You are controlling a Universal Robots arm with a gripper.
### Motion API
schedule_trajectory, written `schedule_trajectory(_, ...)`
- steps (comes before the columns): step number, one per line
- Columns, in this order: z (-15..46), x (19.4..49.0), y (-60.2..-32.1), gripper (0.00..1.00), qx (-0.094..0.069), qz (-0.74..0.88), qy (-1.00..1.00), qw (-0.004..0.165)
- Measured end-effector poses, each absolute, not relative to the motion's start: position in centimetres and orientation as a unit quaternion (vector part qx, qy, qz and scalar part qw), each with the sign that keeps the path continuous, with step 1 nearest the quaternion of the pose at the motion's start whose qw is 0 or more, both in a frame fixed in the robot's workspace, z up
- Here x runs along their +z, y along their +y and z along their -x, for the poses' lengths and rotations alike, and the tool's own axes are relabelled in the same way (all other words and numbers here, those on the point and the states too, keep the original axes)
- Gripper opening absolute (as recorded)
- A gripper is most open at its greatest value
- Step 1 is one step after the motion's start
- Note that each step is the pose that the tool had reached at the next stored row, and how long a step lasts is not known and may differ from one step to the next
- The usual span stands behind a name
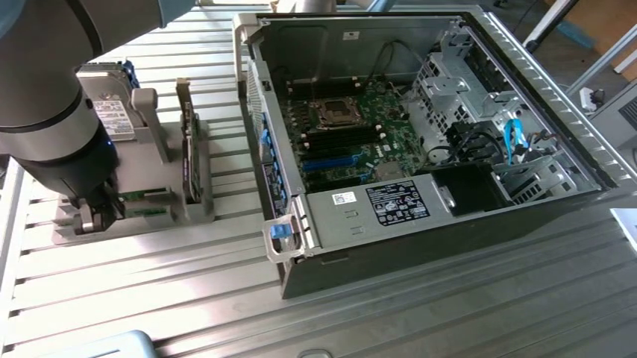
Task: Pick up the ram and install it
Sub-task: 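Pick up the ram and move it above insertion slot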
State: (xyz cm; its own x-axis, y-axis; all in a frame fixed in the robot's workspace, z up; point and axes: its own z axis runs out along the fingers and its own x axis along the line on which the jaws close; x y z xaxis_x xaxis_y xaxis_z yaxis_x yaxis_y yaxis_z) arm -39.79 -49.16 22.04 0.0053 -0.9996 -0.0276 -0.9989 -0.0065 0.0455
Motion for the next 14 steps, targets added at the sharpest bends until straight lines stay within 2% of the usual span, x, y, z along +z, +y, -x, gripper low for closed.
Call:
schedule_trajectory(7,39.8,23.3,-49.2,0.13,-0.026,-0.709,-0.705,0.006)
schedule_trajectory(14,39.8,25.7,-49.2,0.13,-0.026,-0.709,-0.705,0.006)
